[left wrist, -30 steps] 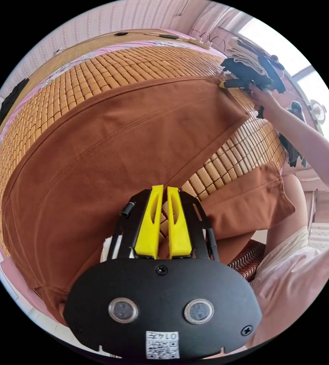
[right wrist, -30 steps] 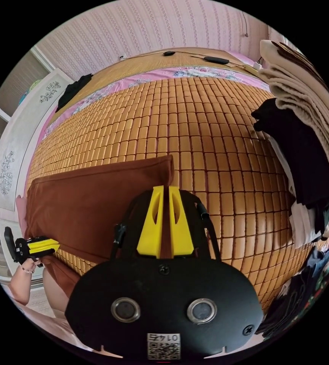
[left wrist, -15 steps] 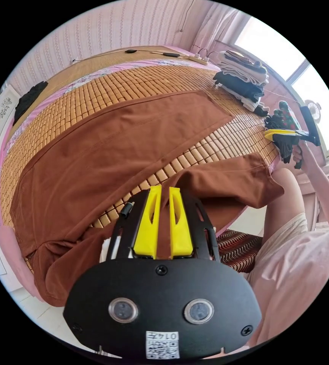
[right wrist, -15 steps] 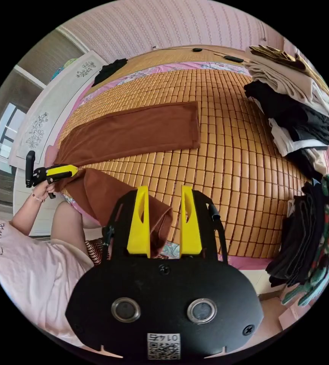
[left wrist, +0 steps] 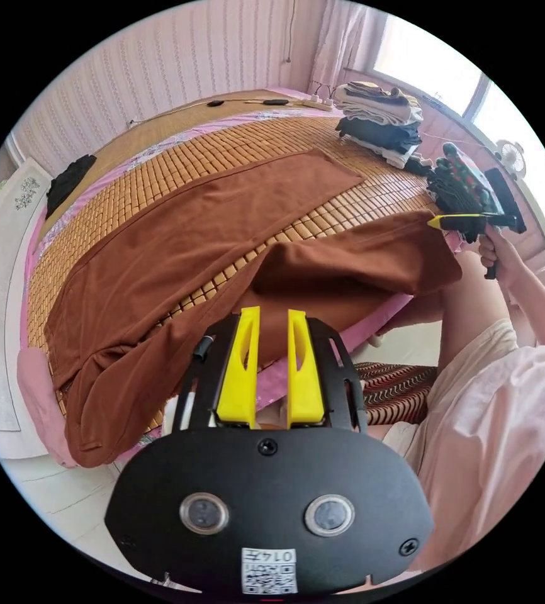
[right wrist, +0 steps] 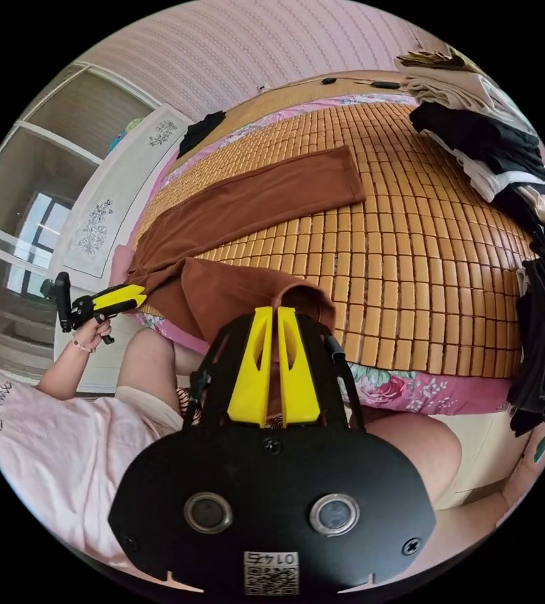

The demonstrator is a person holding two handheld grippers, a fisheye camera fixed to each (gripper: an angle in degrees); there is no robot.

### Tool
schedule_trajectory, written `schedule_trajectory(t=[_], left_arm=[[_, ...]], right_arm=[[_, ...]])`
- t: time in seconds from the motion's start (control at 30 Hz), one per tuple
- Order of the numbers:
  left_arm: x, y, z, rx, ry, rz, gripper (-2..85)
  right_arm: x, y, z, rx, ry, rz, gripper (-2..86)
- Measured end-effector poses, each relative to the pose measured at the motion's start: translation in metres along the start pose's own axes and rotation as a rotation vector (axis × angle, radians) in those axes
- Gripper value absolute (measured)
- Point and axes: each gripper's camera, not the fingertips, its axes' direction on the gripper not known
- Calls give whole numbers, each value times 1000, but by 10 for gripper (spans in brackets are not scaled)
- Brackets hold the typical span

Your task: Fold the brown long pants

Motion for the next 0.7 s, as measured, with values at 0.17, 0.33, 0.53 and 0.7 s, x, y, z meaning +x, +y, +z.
schedule_trajectory(t=[0.17,0.33,0.53,0.7], left_arm=[[5,-5,-8,-20,-80,80,97],[-3,-12,-18,-17,-102,4,95],[21,-18,17,-171,-140,168,16],[7,-19,-7,-95,-177,100,-1]], right_arm=[[-28,24,-76,171,-91,-192,5],[-60,51,-116,250,-80,-335,3],[-69,61,-118,240,-81,-367,3],[-48,18,-91,179,80,-276,3]])
